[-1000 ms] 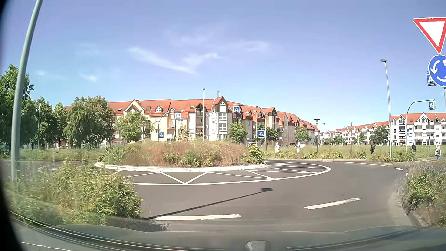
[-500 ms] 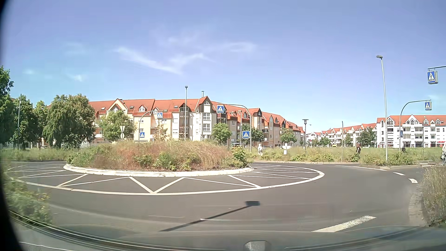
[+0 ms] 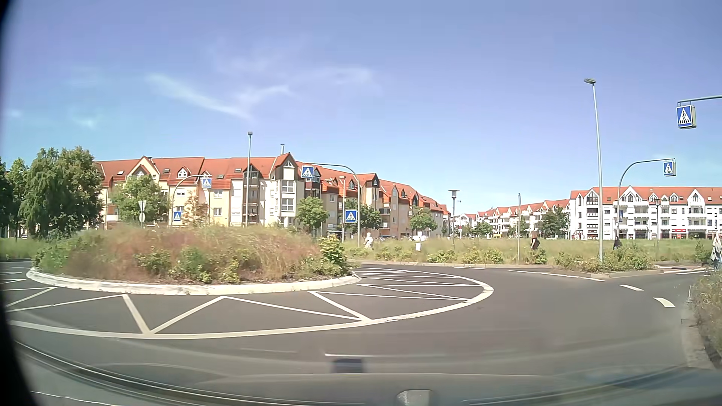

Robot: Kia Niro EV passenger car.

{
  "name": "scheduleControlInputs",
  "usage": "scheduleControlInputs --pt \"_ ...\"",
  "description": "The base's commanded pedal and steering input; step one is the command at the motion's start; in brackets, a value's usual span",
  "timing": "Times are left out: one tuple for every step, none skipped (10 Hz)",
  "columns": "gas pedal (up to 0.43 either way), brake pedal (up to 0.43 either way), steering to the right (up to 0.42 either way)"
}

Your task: Follow the waypoints while adhering to traffic rules and regulations

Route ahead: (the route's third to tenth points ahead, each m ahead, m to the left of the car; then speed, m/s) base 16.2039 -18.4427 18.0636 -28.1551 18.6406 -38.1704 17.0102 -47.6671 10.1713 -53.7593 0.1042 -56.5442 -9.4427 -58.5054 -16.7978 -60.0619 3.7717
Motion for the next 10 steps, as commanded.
scheduleControlInputs --pt "0.0 0.03 0.268" --pt "0.0 0.03 0.268" --pt "0.0 0.03 0.268" --pt "0.0 0.03 0.268" --pt "0.0 0.03 0.268" --pt "0.0 0.03 0.268" --pt "0.0 0.03 0.268" --pt "0.0 0.03 0.268" --pt "0.0 0.03 0.268" --pt "0.0 0.03 0.268"
